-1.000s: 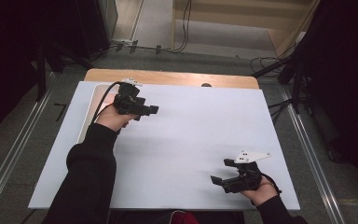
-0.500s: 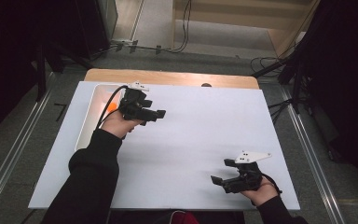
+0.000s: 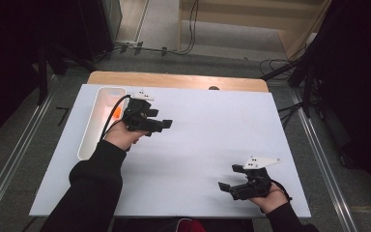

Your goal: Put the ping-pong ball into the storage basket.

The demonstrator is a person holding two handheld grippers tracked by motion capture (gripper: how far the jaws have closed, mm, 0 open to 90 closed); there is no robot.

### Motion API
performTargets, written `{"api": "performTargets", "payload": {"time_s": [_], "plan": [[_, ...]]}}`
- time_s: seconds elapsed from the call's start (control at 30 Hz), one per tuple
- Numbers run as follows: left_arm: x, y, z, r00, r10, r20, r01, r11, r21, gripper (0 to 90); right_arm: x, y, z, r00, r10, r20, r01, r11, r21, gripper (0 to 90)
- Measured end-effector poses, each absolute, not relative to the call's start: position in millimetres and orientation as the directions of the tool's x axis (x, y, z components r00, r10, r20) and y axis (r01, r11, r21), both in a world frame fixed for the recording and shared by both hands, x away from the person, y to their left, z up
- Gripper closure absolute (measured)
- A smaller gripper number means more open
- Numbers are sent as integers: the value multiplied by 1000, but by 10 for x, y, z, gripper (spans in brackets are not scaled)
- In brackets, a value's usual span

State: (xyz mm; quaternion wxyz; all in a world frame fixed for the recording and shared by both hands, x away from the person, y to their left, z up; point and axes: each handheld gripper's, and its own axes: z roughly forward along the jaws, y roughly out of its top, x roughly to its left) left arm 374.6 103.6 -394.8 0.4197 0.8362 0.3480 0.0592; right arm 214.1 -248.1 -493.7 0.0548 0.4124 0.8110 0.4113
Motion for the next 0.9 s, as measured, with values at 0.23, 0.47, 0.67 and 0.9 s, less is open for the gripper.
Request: {"api": "performTargets", "payload": {"time_s": [0.23, 0.47, 0.67, 0.9], "plan": [[3655, 990, -3976, 761, 624, -177, 517, -419, 747, 278, 2140, -2484, -4936, -654, 712, 253, 626, 323, 710, 97], [3595, 964, -4035, 764, 624, -164, 507, -423, 751, 278, 2141, -2483, -4939, -654, 713, 250, 624, 323, 712, 98], [3534, 951, -4083, 771, 616, -160, 500, -430, 752, 278, 2141, -2482, -4939, -654, 714, 250, 624, 323, 712, 98], [3494, 979, -4147, 771, 617, -158, 498, -430, 753, 277, 2141, -2481, -4940, -654, 713, 251, 625, 323, 711, 98]]}}
